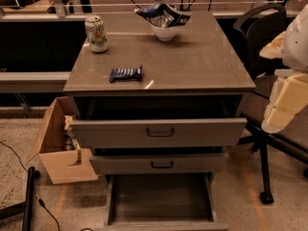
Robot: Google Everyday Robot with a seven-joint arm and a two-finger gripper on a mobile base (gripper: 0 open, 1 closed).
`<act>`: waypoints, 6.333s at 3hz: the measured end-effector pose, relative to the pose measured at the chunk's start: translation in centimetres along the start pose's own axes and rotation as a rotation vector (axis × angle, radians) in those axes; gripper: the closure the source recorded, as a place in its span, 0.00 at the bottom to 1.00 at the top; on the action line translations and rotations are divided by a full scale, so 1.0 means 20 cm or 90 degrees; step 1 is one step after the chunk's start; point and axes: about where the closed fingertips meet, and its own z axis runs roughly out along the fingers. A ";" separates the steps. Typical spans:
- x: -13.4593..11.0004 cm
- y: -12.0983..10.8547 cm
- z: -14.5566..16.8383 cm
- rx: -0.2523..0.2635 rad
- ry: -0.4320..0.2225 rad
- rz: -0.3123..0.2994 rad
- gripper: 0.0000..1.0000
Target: Close bottom drawer
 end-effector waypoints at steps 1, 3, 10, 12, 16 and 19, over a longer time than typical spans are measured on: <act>0.07 0.06 0.14 -0.010 -0.012 0.017 0.35; 0.21 0.36 0.76 -0.041 -0.063 -0.024 0.82; 0.30 1.02 2.46 -0.055 -0.205 0.047 1.00; 0.28 0.97 2.49 -0.028 -0.215 0.054 1.00; 0.51 1.06 3.10 0.025 -0.256 0.156 1.00; 0.67 1.22 3.45 0.001 -0.253 0.251 1.00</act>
Offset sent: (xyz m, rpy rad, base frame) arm -0.0284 -0.0051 -0.1983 0.1078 0.0429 0.1096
